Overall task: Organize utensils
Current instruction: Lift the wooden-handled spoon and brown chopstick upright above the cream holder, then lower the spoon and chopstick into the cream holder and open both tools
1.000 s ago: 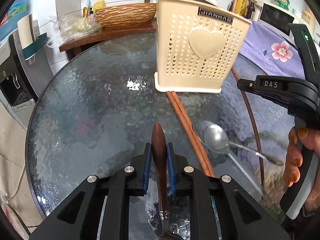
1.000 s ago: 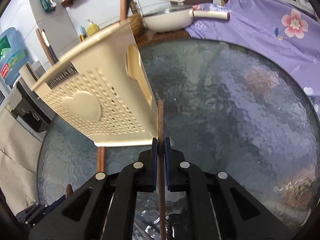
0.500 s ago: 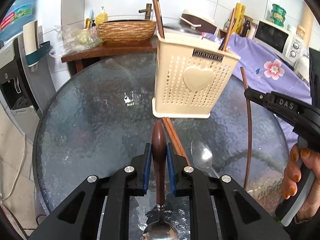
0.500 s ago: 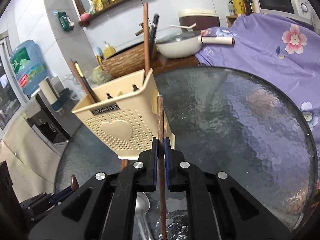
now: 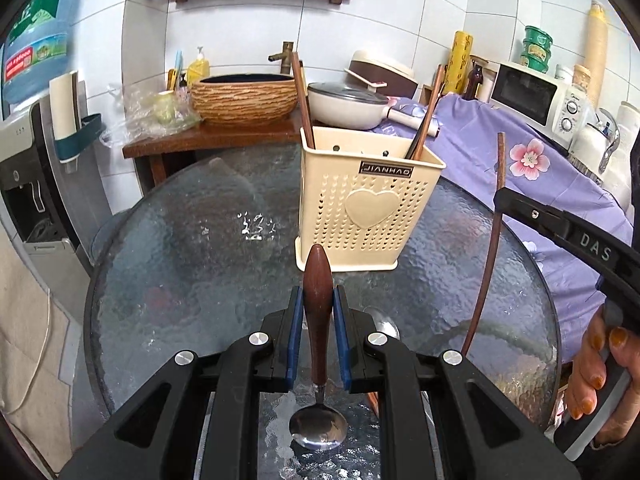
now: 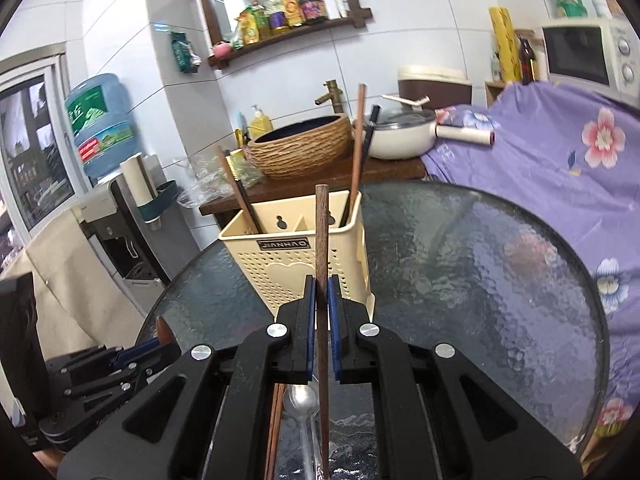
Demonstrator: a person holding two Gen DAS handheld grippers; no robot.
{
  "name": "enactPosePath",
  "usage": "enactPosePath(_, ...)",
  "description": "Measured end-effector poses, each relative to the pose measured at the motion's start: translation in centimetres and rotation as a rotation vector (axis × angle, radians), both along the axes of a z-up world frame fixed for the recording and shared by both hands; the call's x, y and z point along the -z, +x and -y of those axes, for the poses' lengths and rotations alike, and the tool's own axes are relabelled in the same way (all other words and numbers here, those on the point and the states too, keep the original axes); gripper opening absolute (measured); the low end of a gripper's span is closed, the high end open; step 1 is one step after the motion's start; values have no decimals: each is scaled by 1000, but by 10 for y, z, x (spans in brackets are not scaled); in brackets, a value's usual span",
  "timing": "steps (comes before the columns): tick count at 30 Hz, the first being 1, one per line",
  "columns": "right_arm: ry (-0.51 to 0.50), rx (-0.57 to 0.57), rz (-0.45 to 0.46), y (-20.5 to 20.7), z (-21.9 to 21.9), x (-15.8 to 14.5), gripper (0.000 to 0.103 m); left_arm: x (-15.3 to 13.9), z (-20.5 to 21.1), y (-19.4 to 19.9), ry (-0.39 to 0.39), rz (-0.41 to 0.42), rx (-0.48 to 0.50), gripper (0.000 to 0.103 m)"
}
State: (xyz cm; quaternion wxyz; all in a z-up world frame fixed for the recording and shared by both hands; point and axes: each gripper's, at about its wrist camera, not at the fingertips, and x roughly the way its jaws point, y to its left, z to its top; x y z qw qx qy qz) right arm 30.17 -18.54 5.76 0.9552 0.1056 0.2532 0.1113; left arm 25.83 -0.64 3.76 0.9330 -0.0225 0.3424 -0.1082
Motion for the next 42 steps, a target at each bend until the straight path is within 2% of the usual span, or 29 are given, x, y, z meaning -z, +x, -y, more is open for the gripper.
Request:
enactPosePath(17, 5, -42, 46, -11, -2, -32, 7, -25, 4, -1, -3, 55, 19, 15)
enactPosePath(23, 18, -60, 91, -12, -1, -47, 7, -36, 8, 3, -8, 73, 29, 15)
enactPosePath(30, 29, -69, 150, -3, -1, -75, 7, -75, 13, 8, -38, 131, 49, 15)
enactPosePath(34, 32, -61, 190, 6, -1, -100, 7, -107, 14, 18, -87, 149, 70, 15)
enactPosePath(38, 54, -34, 223, 23, 0, -127, 7, -138, 15, 31, -91, 203, 33, 15)
enactPosePath(42, 30, 20, 291, 40, -3, -150, 7, -164, 14, 53, -120, 247, -19, 15)
